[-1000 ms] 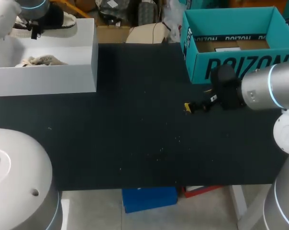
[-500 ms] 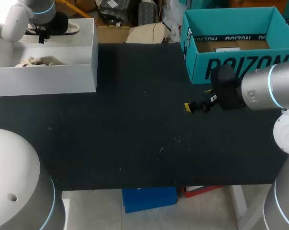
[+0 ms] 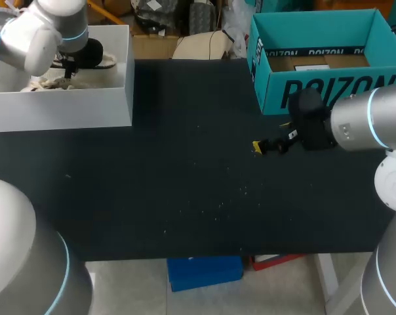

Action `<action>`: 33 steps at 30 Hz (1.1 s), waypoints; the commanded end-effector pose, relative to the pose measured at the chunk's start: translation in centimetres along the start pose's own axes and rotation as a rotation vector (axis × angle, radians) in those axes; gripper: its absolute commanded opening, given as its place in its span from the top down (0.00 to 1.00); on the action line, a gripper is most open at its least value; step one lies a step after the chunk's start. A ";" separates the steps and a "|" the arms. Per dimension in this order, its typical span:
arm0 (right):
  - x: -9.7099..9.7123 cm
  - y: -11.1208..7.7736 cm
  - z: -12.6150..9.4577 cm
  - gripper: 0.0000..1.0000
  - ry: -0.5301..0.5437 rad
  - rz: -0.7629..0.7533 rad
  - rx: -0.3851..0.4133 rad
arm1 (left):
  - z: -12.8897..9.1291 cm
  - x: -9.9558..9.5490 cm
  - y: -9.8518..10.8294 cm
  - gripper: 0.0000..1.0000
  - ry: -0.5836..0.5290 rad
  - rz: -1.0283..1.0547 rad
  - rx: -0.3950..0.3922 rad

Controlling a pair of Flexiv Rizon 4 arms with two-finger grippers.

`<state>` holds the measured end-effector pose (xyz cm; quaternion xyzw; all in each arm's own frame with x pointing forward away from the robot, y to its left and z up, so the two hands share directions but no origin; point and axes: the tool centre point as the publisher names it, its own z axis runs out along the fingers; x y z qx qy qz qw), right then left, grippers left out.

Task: Take the shoe out of the shoebox, open the shoe tongue, remove and reinsert the insole, then place the shoe into the shoebox

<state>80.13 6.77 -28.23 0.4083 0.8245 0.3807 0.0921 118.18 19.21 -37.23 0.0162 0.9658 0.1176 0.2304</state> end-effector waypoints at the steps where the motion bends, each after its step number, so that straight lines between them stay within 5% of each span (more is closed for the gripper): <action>1: 0.1 0.1 0.1 0.00 -0.002 0.000 0.002 | 1.5 -0.3 -0.1 0.19 0.010 0.015 0.017; 3: 0.1 0.1 0.1 0.00 -0.002 0.000 0.002 | 0.7 0.0 -0.1 0.20 0.030 0.025 0.023; 5: 0.1 0.1 0.1 0.00 -0.002 0.000 0.002 | -0.2 0.4 0.0 0.00 0.033 0.028 -0.003; 19: 0.1 0.1 0.1 0.00 -0.002 0.000 0.002 | -14.9 -0.6 1.5 0.00 0.214 -0.033 0.005; 25: 0.1 0.1 0.1 0.00 -0.002 0.000 0.002 | -17.9 0.7 1.6 0.00 0.289 -0.049 0.072; 33: 0.1 0.1 0.1 0.00 -0.002 0.000 0.002 | -18.6 2.5 1.0 0.00 0.324 0.008 0.088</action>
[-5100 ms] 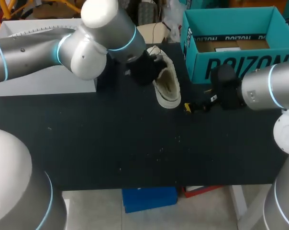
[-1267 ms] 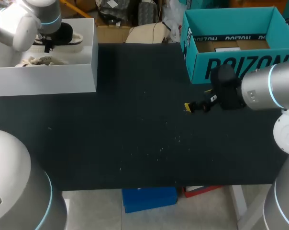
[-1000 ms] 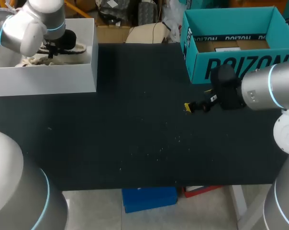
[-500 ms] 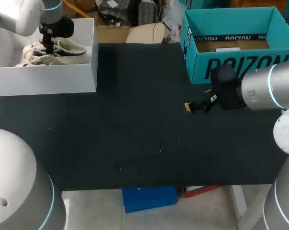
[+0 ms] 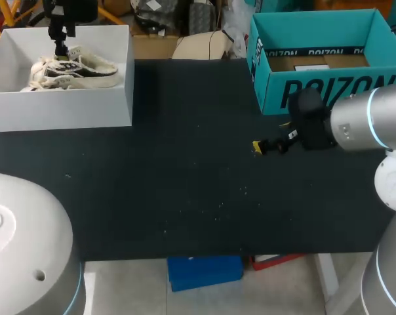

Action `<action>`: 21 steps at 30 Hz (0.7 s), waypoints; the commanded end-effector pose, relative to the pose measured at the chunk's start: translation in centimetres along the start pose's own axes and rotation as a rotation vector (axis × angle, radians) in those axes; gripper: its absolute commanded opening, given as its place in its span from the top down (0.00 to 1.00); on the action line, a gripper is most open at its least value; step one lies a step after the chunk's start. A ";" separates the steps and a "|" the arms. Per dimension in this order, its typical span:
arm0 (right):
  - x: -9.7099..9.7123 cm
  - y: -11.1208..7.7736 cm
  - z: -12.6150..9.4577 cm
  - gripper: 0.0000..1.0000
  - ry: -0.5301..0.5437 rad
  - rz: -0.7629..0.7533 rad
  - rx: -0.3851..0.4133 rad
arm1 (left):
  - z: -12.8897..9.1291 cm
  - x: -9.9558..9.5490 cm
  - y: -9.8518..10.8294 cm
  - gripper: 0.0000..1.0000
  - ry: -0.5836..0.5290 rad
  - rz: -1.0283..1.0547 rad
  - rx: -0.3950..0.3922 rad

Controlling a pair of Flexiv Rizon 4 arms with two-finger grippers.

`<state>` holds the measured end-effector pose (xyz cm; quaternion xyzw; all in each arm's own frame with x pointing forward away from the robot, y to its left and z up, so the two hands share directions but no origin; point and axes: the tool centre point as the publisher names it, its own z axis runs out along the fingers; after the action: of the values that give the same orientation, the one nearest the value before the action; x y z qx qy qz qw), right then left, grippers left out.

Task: Take the shoe out of the shoebox, open the shoe tongue, remove and reinsert the insole, then place the shoe into the shoebox

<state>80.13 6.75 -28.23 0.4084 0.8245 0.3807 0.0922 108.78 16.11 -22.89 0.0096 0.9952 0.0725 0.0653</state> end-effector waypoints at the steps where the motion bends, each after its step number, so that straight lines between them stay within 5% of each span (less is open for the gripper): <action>1: 0.1 0.1 0.1 0.00 -0.001 0.000 0.002 | -1.2 1.3 0.3 0.00 -0.010 0.002 -0.009; 5: 0.1 0.1 0.1 0.00 -0.001 0.000 0.002 | -2.5 2.4 -0.1 0.00 0.001 0.016 0.036; 10: 0.1 0.1 0.1 0.00 -0.001 0.000 0.002 | -3.1 3.6 0.3 0.00 0.146 -0.291 0.009; 21: 0.1 0.1 0.1 0.00 -0.001 0.000 0.002 | -1.4 7.2 -1.2 0.00 0.242 -0.724 0.020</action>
<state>80.13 6.77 -28.23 0.4083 0.8245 0.3807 0.0921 101.75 15.40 -21.93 -0.2070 0.9773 0.0431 -0.0165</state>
